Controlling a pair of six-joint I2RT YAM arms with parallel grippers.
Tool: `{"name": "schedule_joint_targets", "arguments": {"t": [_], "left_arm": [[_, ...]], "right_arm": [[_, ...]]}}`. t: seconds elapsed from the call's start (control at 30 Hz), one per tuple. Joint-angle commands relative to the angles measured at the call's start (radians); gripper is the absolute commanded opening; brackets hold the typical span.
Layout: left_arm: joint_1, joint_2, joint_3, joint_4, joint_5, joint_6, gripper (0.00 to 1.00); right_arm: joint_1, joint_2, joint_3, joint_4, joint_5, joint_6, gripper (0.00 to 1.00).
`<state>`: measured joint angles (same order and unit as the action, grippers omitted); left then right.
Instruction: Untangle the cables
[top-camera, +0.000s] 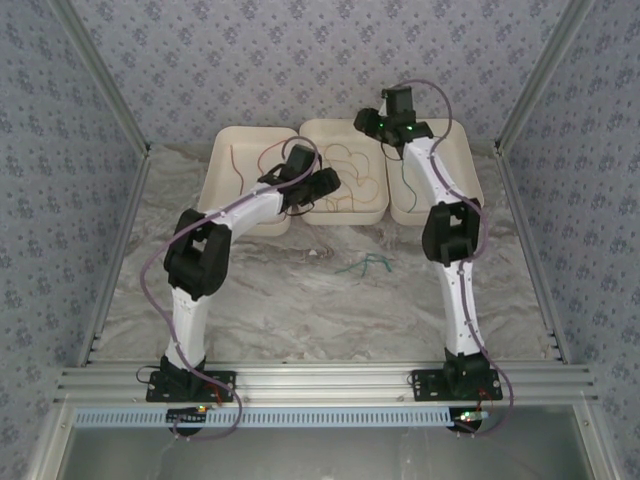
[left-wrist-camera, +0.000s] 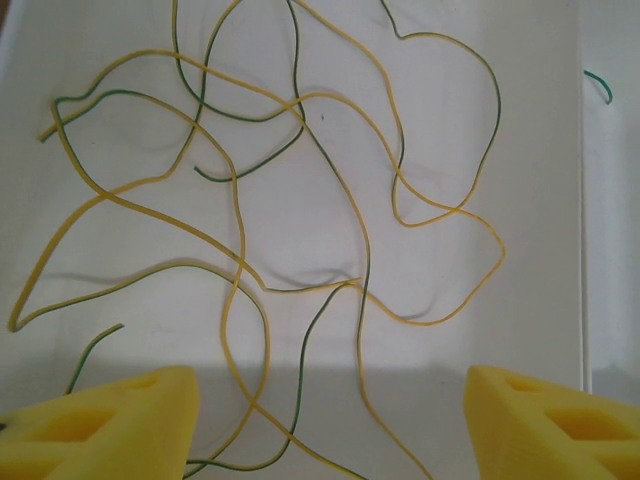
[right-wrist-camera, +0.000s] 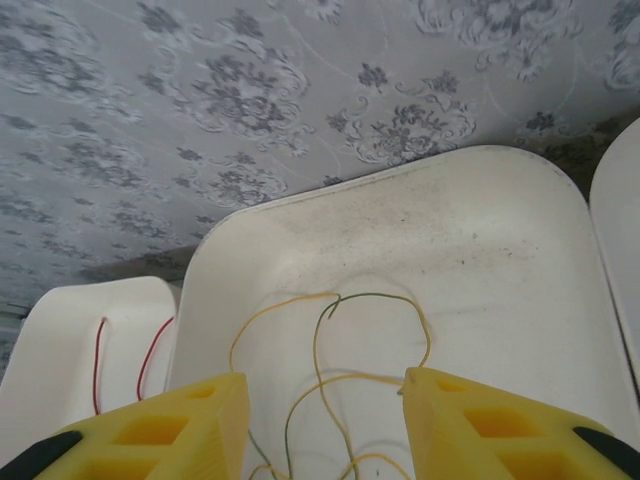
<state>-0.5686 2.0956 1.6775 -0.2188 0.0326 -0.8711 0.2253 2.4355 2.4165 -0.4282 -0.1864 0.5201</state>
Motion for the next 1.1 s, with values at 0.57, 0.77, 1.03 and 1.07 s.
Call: {"name": "schedule_joint_targets", "arguments": {"t": [0.57,0.77,1.03,1.07], "left_arm": [[-0.114,-0.648,-0.511,0.003,-0.112,-0.029,0.51],[-0.232,-0.789,-0.745,0.062,-0.094,-0.074,0.44],[-0.306,-0.921,-0.887,0.118,-0.025,-0.031,0.45],[-0.308,-0.942,-0.919,0.173,0.017,-0.029,0.46]], "right_arm": [[0.190,-1.059,-1.212,0.079,0.298,0.118,0.45],[0.223,-1.076,-1.435,-0.066,0.218,-0.084,0.47],[0.295,-1.007,-1.481,-0.193,0.334,-0.132,0.52],[0.294,-0.995,-1.479,-0.195,0.337,-0.138,0.52]]}}
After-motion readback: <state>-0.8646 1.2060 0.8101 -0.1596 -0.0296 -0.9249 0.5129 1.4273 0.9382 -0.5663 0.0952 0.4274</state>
